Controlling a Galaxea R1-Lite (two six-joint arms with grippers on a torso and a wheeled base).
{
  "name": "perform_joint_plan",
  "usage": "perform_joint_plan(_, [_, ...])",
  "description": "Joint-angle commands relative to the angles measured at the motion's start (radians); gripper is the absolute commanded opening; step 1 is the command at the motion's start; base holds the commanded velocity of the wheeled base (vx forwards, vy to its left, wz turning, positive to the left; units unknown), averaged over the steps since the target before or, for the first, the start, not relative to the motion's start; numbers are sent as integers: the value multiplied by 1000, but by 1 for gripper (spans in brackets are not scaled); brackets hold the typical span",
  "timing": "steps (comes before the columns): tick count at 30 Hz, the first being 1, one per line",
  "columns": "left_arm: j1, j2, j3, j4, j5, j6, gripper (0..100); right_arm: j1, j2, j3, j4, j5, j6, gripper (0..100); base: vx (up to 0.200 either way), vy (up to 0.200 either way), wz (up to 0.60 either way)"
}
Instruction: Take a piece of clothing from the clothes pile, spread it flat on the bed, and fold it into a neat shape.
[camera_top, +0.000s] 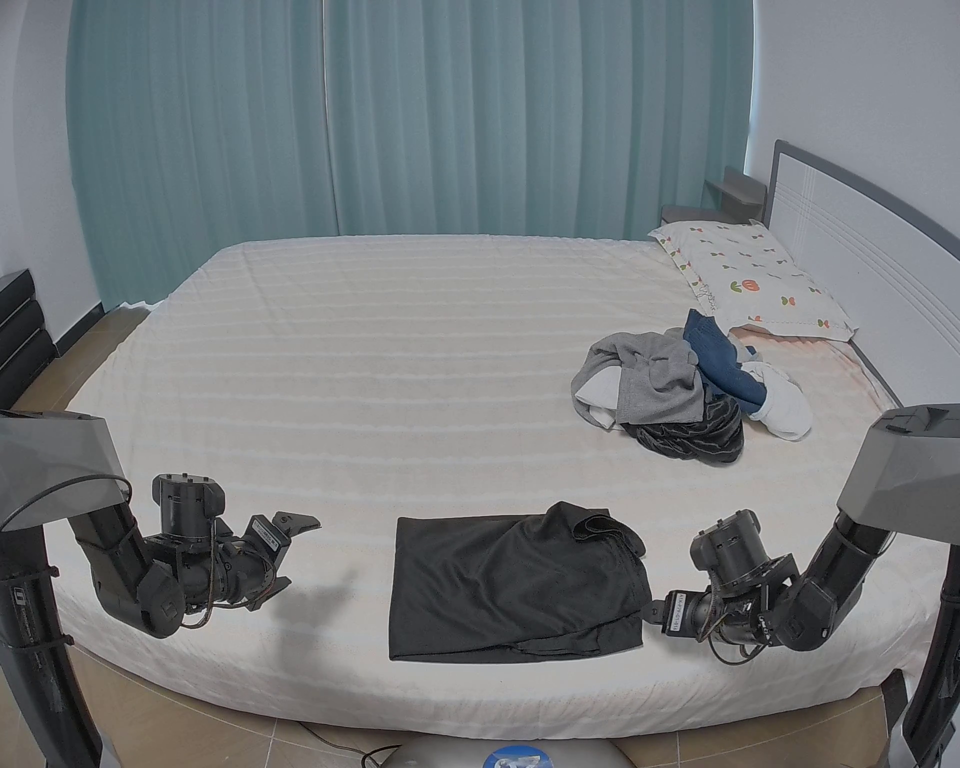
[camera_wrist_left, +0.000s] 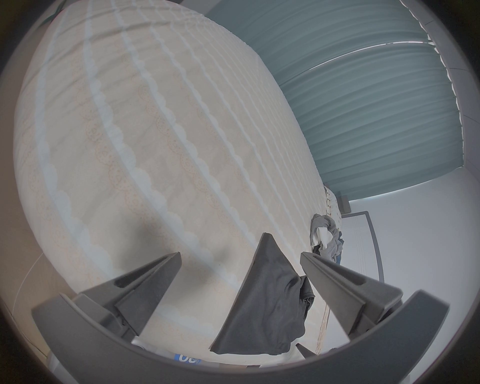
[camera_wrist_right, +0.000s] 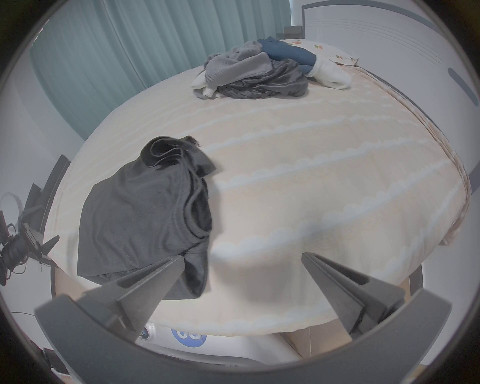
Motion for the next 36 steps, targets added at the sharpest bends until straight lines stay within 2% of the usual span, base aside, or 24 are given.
perform_joint_plan(1, [0,1,0,0,0,0,100,-46,-29,70,-61,27,-13,100,0,0,0])
perform_joint_plan(4, [0,1,0,0,0,0,100,-64,-49,90,-105,50,-21,100,0,0,0])
perform_joint_plan(8, [0,1,0,0,0,0,100,-75,-135,59,-182,157,-4,100,0,0,0])
perform_joint_plan(10, [0,3,0,0,0,0,100,-67,-150,27,-182,198,22,100,0,0,0])
perform_joint_plan(11, [0,3,0,0,0,0,100,-67,-150,27,-182,198,22,100,0,0,0])
perform_joint_plan(16, [0,3,0,0,0,0,100,2,-72,-91,-185,263,240,100,0,0,0])
perform_joint_plan(18, [0,3,0,0,1,0,100,13,-16,-137,-185,281,281,100,0,0,0])
perform_joint_plan(22, [0,3,0,0,1,0,100,20,88,-208,-185,278,281,100,0,0,0])
perform_joint_plan(36, [0,4,0,0,1,2,100,40,145,-290,-167,284,274,100,0,0,0])
